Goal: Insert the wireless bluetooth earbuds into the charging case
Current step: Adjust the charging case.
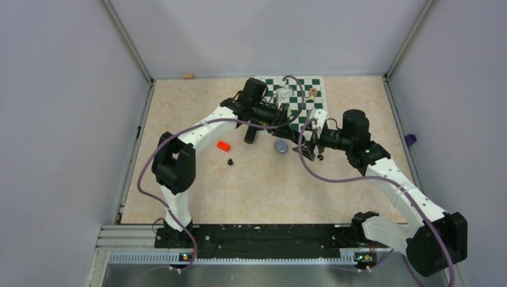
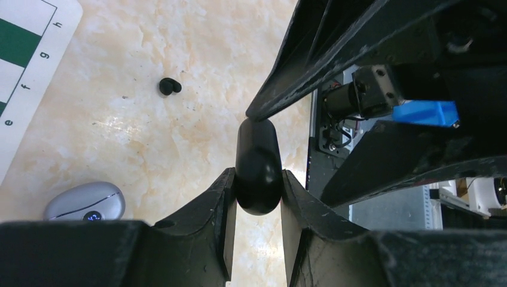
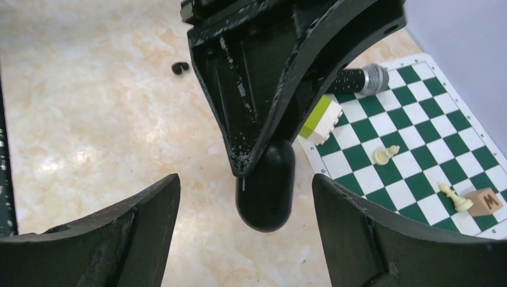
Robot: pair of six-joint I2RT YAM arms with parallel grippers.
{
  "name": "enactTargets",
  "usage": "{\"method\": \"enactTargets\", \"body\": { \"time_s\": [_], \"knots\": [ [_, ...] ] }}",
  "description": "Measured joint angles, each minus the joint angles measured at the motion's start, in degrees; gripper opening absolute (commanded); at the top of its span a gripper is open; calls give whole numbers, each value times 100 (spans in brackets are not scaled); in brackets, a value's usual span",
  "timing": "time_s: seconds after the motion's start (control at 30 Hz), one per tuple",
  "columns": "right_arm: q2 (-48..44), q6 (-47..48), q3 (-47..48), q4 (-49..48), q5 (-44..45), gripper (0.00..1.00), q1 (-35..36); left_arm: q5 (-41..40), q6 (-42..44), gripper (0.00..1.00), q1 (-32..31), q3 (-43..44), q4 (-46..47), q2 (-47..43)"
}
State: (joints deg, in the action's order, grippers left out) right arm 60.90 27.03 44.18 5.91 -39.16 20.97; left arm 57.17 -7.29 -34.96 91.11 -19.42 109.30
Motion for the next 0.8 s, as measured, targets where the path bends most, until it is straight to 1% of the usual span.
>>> {"method": "enactTargets", "body": {
  "time_s": [0.1,0.2,0.3,0.33,0.4,0.5,0.53,0.67,0.8],
  "knots": [
    [-9,-125,389,352,-525,80,-254,57,413,6,22,142,-363,-26],
    [-7,-494,868,452,-1320,80,-835,188,1047,6,44,223,-890,-184],
    [9,-1266,1145,24,-2243,78,-1392,345,1631,6,59,234,-1377,-470],
    [17,-1469,1152,-140,-2463,77,-1480,398,1781,6,59,234,-1493,-566],
    [59,-1991,1051,-581,-2929,76,-1521,525,2006,6,59,234,-1641,-732],
    [70,-2942,413,-1655,-3501,73,-1515,728,2299,6,59,234,-1816,-896],
    [81,-3123,240,-1799,-3624,72,-1515,780,2376,6,57,234,-1862,-911],
    [210,-3414,46,-1882,-3980,66,-1515,785,2712,6,-9,232,-2107,-920],
    [216,-3303,48,-1810,-4133,62,-1506,658,3016,6,-208,232,-2356,-920]
  ]
}}
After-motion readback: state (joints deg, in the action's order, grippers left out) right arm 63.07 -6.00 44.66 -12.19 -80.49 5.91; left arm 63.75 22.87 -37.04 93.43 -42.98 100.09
